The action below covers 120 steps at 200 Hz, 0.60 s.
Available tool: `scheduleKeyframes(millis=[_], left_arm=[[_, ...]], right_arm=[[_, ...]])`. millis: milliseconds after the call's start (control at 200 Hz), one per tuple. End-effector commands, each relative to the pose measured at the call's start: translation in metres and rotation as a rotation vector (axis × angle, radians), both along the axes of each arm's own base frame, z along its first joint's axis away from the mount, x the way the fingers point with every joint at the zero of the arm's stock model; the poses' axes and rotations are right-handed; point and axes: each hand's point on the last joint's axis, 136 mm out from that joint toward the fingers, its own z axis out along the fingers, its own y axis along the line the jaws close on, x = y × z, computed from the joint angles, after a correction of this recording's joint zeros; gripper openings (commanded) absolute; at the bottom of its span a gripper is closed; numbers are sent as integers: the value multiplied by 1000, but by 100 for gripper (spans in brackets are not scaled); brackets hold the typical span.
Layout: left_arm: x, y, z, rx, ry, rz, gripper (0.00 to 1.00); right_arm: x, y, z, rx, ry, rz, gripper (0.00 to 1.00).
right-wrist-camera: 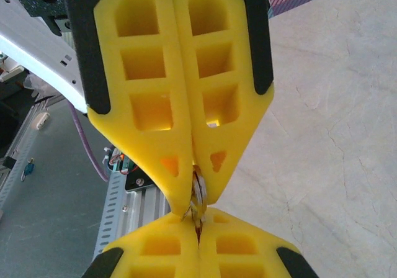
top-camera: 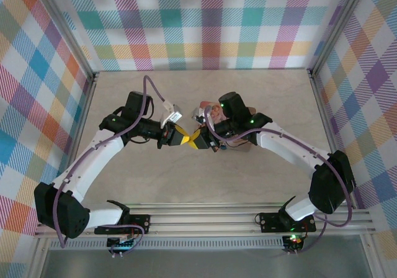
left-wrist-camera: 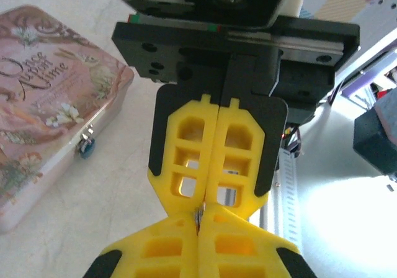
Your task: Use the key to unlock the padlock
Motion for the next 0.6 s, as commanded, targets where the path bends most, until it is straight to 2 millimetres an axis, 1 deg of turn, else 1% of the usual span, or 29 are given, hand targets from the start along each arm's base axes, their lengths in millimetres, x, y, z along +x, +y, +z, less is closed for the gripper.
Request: scheduleKeyframes(millis=[0,35,100,175,225,295,335,410,470,520,570,595], left_arm=[[3,-1,1,29,23,43,0],[8,1,-2,47,28,80,0],[20,7,-9,98,52,181,0],[32,16,-18,138,108,299,0],[41,23,-23,140,150,392,0],[53,34,-29,119,207,525,0],[58,43,-33,110,239,602,0],[67,61,-43,94,307,757,0],[72,72,-49,47,380,861,0],[74,77,-50,-17,439,920,0],[75,75,-48,-89,496,947,0],[78,72,-40,-151,500,942,0]], right_arm=[[3,4,1,19,-10,-3,4],[6,4,0,12,-9,-25,10],[12,3,0,-1,-7,-70,31],[17,1,1,-3,-24,-113,43],[22,-2,2,-1,-7,-180,52],[33,-7,5,18,-14,-275,56],[44,-13,8,31,-7,-369,59],[55,-23,13,57,26,-501,59],[64,-33,17,75,54,-606,60],[71,-42,20,90,91,-698,61],[75,-51,22,108,142,-783,63],[76,-55,24,117,174,-818,64]])
